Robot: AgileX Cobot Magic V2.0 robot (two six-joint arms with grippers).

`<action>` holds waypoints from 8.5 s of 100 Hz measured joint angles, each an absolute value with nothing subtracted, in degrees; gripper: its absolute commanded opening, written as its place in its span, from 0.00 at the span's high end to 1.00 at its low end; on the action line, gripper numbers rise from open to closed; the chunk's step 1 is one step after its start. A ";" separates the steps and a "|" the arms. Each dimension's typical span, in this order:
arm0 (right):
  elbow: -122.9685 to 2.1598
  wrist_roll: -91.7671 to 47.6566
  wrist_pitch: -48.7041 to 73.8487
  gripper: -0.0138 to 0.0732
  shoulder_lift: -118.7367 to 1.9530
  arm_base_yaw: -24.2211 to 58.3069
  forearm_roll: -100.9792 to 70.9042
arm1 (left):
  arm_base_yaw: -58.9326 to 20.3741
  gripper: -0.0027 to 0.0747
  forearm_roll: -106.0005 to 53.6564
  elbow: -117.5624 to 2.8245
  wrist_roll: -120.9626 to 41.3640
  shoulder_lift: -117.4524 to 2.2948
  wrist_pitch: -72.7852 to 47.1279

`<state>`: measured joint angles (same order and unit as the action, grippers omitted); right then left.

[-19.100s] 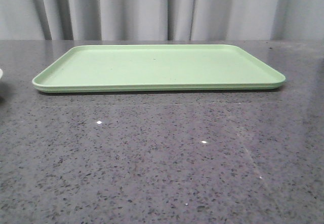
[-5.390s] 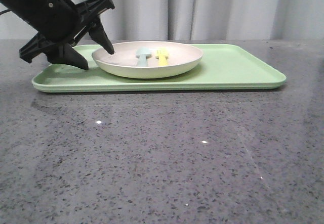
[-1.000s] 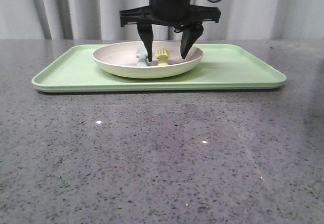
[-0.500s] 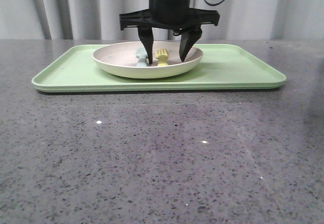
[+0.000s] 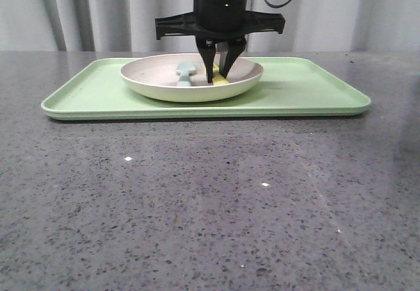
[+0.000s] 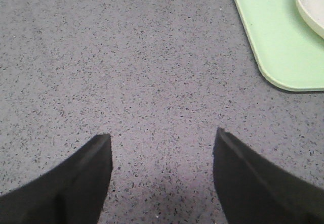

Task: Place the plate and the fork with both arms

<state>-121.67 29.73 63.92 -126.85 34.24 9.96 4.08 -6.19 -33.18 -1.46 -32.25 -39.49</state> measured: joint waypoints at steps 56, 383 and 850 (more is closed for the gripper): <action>-121.67 29.73 63.92 0.86 -126.68 34.24 9.96 | 4.08 0.41 -6.19 -33.18 -1.46 -32.25 -38.64; -111.78 26.39 67.21 0.86 -121.19 26.17 12.70 | 4.08 0.41 -6.19 -33.18 -1.46 -32.25 -37.77; -36.93 13.73 46.01 0.82 -26.88 9.87 12.14 | 4.08 0.62 -6.19 -33.18 -1.46 -32.25 -37.69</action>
